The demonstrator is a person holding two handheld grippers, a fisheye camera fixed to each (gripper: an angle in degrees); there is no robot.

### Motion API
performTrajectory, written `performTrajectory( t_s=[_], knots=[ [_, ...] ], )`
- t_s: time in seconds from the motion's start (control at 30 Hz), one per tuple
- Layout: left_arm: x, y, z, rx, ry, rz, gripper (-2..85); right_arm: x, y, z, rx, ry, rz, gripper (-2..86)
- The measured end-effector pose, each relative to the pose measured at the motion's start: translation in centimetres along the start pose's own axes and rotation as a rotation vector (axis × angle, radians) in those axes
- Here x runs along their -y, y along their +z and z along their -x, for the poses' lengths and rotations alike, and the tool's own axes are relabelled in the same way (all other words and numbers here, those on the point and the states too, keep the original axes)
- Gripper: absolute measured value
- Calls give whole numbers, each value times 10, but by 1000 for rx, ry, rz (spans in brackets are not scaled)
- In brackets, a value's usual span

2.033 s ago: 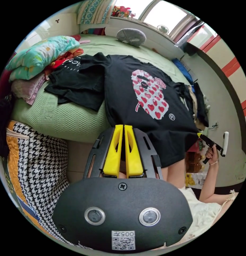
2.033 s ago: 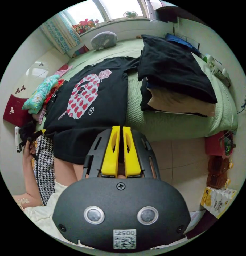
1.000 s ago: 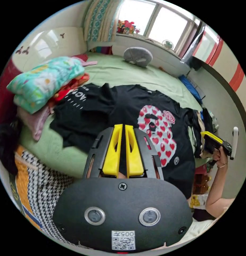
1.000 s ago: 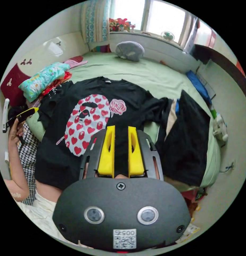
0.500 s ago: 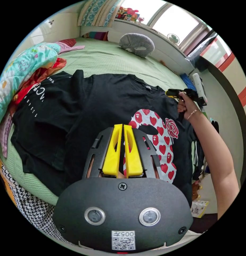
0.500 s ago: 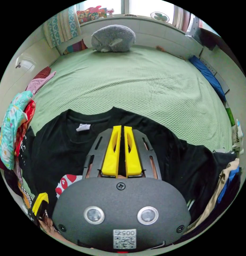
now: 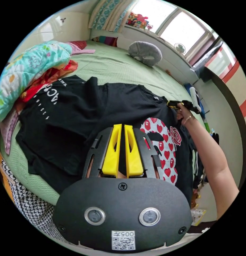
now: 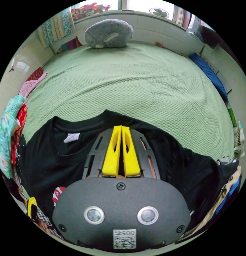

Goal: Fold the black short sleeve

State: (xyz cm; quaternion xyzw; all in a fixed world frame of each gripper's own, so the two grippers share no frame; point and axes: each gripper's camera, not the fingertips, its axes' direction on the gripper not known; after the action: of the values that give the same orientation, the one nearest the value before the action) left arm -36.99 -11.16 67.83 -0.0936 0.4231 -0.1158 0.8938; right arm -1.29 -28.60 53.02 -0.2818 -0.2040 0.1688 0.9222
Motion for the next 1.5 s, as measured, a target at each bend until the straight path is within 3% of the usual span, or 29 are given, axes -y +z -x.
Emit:
performTrajectory(
  t_s=[0.13, 0.33, 0.5, 0.6, 0.7, 0.93, 1.07, 1.2, 1.27, 1.33, 1.43, 1.5],
  knots=[
    [0, -7, 24, 144, -85, -11, 48, -29, -28, 41, 73, -179, -138, -10],
    [3, -8, 51, 100, -208, -33, 75, -103, -30, 101, 141, -406, 43, -10],
    [12, -3, 39, 40, -119, -21, 79, -159, -39, 107, 119, -304, 102, -10],
    [20, 14, 16, -17, 44, 77, 80, -181, -32, 109, 73, -216, 120, -10],
    [27, 34, 0, 71, 107, 133, 90, -175, -3, 122, -50, -169, 135, -10],
    [41, 66, 11, 90, 79, 232, 79, -159, 27, 158, -79, -179, 166, -10],
    [40, 51, 20, 18, 35, 162, 87, -147, 27, 175, -47, -199, 201, -11],
    [30, 10, 43, -9, -61, -33, 90, -140, -2, 195, 87, -269, 59, -9],
    [23, -2, 63, 66, -146, -102, 92, -119, -26, 227, 126, -400, 2, -5],
    [20, -3, 75, 131, -170, -97, 94, -100, -48, 258, 116, -477, -36, 5],
    [22, 0, 85, 44, -95, 58, 88, -75, -85, 312, 197, -588, -92, 44],
    [25, -9, 85, 32, -71, 66, 86, -68, -97, 342, 214, -622, -125, 52]
  ],
)
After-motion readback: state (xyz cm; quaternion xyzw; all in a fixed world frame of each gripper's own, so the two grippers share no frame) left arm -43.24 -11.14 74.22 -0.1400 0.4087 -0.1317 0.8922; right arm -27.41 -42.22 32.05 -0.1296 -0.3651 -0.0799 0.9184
